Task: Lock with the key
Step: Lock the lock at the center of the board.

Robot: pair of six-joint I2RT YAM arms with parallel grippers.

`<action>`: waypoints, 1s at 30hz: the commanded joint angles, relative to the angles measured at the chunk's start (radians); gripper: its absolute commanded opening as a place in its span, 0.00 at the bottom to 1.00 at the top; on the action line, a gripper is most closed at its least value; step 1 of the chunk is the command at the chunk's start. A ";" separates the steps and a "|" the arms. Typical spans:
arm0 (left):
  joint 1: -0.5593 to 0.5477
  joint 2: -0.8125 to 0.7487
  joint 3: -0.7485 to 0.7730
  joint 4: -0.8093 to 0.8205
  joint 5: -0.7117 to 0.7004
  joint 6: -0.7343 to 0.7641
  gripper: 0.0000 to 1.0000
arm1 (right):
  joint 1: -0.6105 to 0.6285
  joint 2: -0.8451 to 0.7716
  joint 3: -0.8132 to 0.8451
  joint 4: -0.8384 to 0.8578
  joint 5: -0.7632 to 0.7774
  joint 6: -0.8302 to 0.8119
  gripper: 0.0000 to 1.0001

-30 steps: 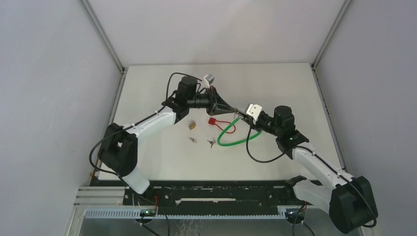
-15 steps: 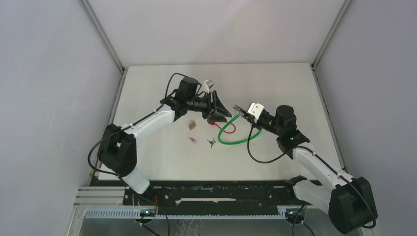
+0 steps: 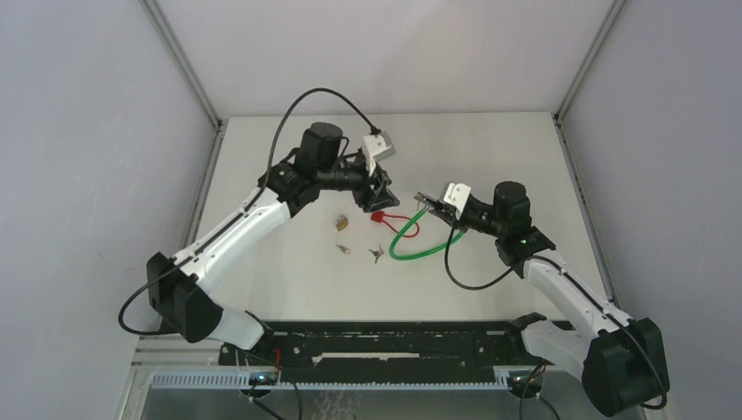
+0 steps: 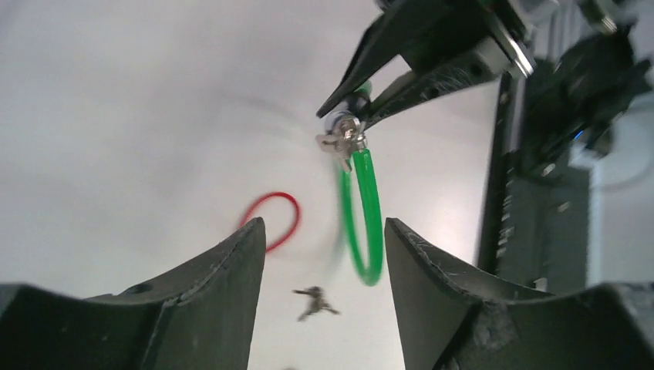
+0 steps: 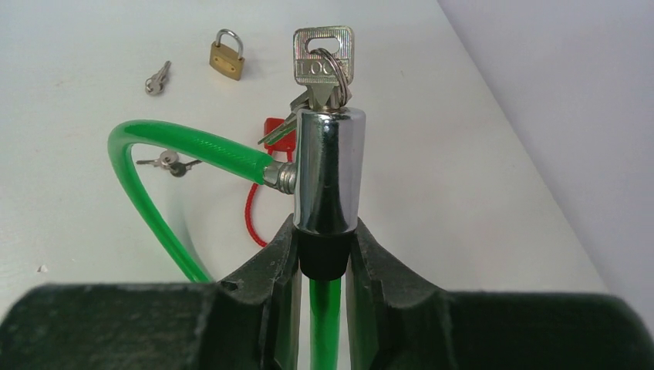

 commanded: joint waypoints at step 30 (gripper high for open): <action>-0.302 0.177 0.336 -0.414 -0.342 1.411 0.47 | -0.003 0.040 0.036 -0.145 -0.090 -0.007 0.00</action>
